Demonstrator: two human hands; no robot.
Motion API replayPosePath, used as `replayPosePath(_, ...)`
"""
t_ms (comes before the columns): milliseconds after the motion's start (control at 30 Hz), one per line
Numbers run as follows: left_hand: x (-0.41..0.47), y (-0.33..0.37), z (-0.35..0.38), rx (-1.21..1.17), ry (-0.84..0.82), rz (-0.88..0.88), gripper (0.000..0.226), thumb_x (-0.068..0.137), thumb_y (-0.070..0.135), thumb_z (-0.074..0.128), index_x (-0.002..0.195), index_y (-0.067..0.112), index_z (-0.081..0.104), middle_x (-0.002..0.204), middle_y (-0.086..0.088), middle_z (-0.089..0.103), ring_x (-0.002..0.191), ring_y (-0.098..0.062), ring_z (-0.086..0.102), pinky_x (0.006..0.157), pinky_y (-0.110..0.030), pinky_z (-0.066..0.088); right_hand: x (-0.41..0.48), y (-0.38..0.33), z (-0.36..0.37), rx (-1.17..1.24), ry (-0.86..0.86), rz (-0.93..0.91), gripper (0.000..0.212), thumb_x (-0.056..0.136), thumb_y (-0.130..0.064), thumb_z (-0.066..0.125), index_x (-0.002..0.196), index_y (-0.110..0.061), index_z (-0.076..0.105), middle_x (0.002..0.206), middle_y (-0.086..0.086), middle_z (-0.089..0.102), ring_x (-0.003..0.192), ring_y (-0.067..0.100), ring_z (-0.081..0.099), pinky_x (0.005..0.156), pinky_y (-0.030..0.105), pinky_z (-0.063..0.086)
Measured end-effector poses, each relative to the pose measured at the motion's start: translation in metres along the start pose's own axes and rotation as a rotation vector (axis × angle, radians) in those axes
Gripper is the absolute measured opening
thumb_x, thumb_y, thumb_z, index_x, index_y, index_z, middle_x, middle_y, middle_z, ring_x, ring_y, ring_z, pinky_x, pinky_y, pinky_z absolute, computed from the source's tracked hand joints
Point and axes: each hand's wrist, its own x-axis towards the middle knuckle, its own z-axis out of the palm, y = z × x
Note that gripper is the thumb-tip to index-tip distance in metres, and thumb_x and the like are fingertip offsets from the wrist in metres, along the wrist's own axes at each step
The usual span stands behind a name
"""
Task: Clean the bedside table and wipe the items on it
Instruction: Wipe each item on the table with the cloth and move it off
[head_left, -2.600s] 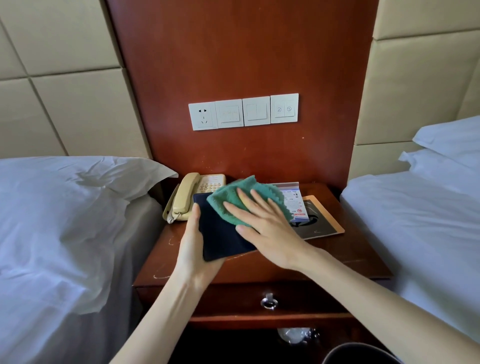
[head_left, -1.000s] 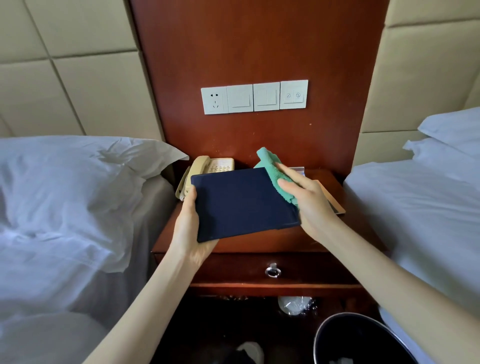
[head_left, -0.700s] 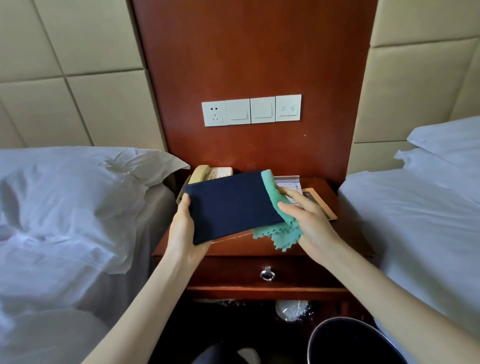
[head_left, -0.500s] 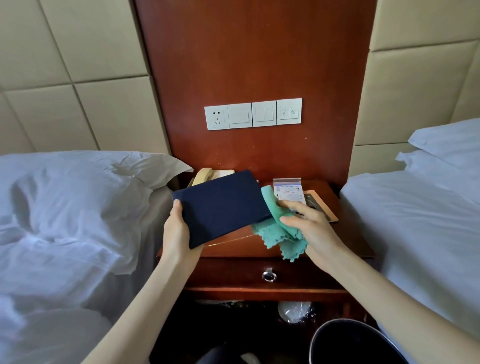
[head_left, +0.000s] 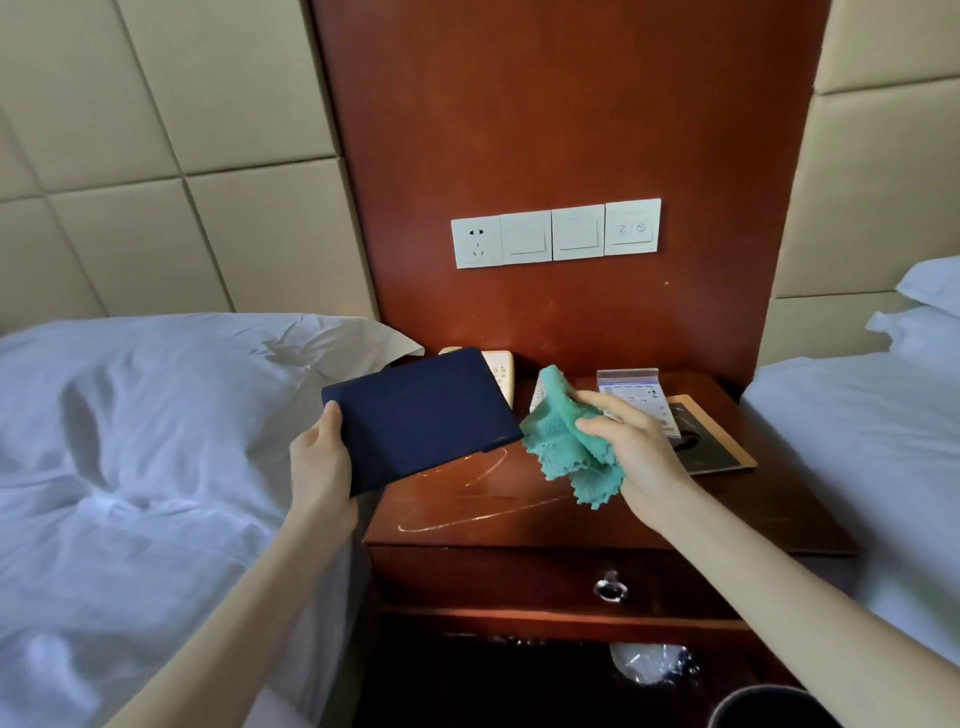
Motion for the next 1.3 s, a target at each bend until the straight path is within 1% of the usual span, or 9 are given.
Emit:
replayPosePath(167,0.047,0.015,-0.057,0.144,0.024,0.087,0.042,0.091,0.040,0.055,0.060,0.014,0.045,0.060,0.006,0.047,0.057,-0.013,0.043,0.053,-0.026,0.033,0.019,0.003,0.051,-0.004,-0.065,-0.022,0.031,0.087,-0.006,0.059,0.099,-0.032,0.071,0.103,0.001,0.070,0.094,0.014,0.068,0.072,0.029,0.052)
replayPosePath(267,0.073,0.028,-0.101,0.245,0.003,0.142,0.038,0.085,0.043,0.060,0.072,0.011,0.047,0.071,-0.004,0.038,0.067,-0.018,0.035,0.059,-0.031,0.027,0.025,0.008,0.080,-0.004,-0.110,-0.032,0.030,0.088,-0.005,0.058,0.096,-0.032,0.071,0.103,0.001,0.070,0.097,0.017,0.067,0.075,0.030,0.052)
replayPosePath(500,0.112,0.062,-0.198,0.485,0.010,0.159,0.036,0.080,0.047,0.068,0.071,0.013,0.066,0.075,-0.004,0.058,0.070,-0.018,0.052,0.066,-0.033,0.038,0.040,0.014,0.137,-0.027,-0.164,-0.032,0.030,0.086,-0.001,0.058,0.094,-0.028,0.071,0.106,0.006,0.068,0.098,0.021,0.065,0.085,0.034,0.053)
replayPosePath(667,0.126,0.074,-0.251,0.632,0.045,0.108,0.027,0.081,0.047,0.069,0.065,0.025,0.075,0.061,0.013,0.071,0.056,-0.001,0.065,0.057,-0.022,0.044,0.053,0.024,0.162,-0.070,-0.158,-0.039,0.032,0.085,-0.001,0.060,0.086,-0.031,0.071,0.099,-0.001,0.067,0.091,0.016,0.065,0.070,0.028,0.051)
replayPosePath(800,0.140,0.065,-0.286,0.811,0.059,0.047,0.033,0.080,0.051,0.067,0.066,0.023,0.077,0.061,0.001,0.072,0.063,-0.017,0.067,0.058,-0.028,0.050,0.061,0.034,0.175,-0.093,-0.143,-0.029,0.033,0.084,-0.001,0.060,0.084,-0.032,0.071,0.094,-0.007,0.066,0.088,0.013,0.065,0.063,0.025,0.048)
replayPosePath(933,0.155,0.049,-0.308,1.022,0.133,0.004,0.060,0.079,0.050,0.069,0.037,0.017,0.042,0.039,0.004,0.039,0.045,-0.018,0.041,0.049,-0.028,0.029,0.066,0.043,0.183,-0.107,-0.149,-0.029,0.033,0.084,-0.002,0.060,0.084,-0.032,0.071,0.096,-0.005,0.068,0.086,0.011,0.066,0.064,0.024,0.048)
replayPosePath(967,0.159,0.045,-0.311,1.091,0.141,0.033,0.058,0.081,0.047,0.068,0.041,0.019,0.036,0.043,0.002,0.037,0.045,-0.018,0.037,0.049,-0.028,0.026,0.066,0.045,0.185,-0.109,-0.157,-0.028,0.033,0.084,-0.002,0.060,0.084,-0.032,0.071,0.095,-0.004,0.069,0.085,0.011,0.067,0.064,0.024,0.048)
replayPosePath(1100,0.168,0.030,-0.313,1.244,0.034,0.108,0.011,0.085,0.027,0.068,0.083,0.016,0.068,0.085,-0.009,0.070,0.071,-0.020,0.058,0.061,-0.029,0.041,0.064,0.050,0.191,-0.111,-0.188,-0.022,0.034,0.085,0.000,0.059,0.084,-0.032,0.072,0.092,-0.004,0.070,0.078,0.009,0.070,0.059,0.020,0.051)
replayPosePath(1300,0.173,0.023,-0.289,1.278,0.064,0.284,0.019,0.087,0.012,0.060,0.104,0.006,0.067,0.104,-0.014,0.069,0.092,-0.029,0.061,0.080,-0.035,0.044,0.065,0.050,0.194,-0.115,-0.217,-0.046,0.035,0.085,0.002,0.058,0.088,-0.030,0.071,0.091,-0.005,0.070,0.070,0.000,0.070,0.052,0.012,0.050)
